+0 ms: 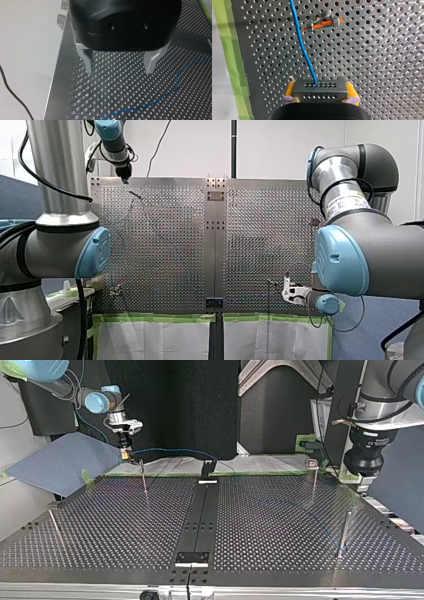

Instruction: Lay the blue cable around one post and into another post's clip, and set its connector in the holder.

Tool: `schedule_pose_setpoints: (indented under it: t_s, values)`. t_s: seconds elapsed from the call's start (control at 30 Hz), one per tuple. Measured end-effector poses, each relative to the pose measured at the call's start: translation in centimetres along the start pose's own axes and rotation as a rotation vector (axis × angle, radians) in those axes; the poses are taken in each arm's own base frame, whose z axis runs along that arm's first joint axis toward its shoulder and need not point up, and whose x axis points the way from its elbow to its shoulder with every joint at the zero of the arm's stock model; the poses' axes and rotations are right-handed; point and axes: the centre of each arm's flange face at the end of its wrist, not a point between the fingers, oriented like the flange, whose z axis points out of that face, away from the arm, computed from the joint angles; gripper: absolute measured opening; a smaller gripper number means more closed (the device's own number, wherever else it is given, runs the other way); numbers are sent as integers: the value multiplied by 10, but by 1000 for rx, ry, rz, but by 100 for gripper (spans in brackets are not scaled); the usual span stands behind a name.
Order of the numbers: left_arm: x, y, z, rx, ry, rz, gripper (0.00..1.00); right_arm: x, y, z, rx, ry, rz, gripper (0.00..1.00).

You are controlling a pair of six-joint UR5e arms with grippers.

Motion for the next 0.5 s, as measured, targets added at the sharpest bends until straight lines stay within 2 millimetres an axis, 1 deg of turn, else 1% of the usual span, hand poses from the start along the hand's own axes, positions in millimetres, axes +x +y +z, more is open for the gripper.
schedule_pose_setpoints:
  t_s: [0.33, 0.5]
  values:
    - [-2, 3, 0, -37, -17, -11, 100, 0, 0, 0, 0, 0, 0, 0]
    - [-1, 6, -4, -73, -7, -1, 100, 0, 0, 0, 0, 1, -1, 0]
